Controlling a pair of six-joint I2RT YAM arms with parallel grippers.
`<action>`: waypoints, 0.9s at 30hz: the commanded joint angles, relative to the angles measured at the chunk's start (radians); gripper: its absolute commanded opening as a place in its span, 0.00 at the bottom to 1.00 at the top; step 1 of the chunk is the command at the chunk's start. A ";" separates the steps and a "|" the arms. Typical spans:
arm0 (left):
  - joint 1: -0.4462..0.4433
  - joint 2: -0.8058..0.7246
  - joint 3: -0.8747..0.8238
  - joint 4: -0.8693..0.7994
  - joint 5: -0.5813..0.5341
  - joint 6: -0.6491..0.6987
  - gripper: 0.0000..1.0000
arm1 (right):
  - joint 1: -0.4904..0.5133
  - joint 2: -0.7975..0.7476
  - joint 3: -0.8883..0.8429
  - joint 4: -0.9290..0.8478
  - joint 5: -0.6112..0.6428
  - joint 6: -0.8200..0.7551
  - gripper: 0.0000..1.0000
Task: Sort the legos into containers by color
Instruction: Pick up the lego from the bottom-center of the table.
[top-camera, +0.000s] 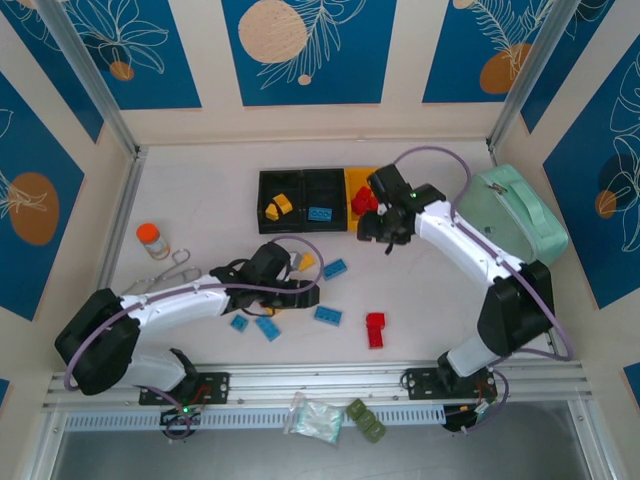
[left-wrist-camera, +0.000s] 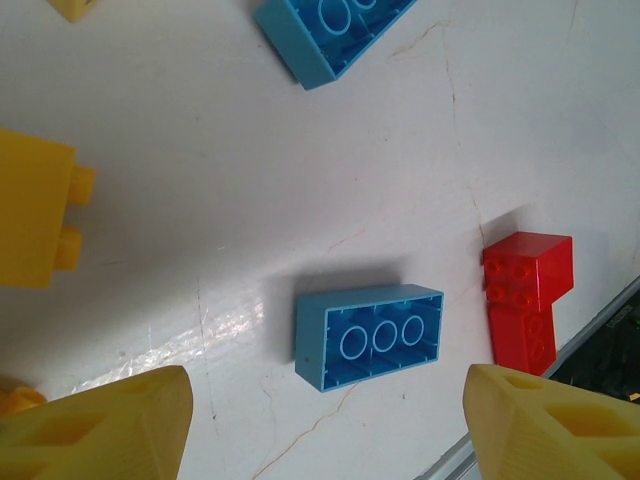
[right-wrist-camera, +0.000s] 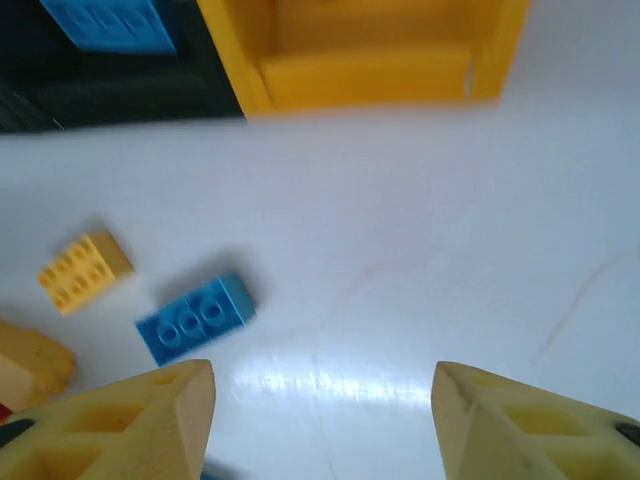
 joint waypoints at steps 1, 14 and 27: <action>-0.016 0.006 0.023 0.004 0.013 0.019 0.71 | 0.039 -0.086 -0.119 -0.036 -0.034 0.075 0.62; -0.045 0.010 -0.010 0.021 0.011 0.004 0.71 | 0.201 -0.183 -0.410 -0.008 -0.135 0.292 0.69; -0.051 0.009 -0.021 0.018 0.000 0.002 0.71 | 0.273 -0.023 -0.439 0.021 -0.142 0.358 0.62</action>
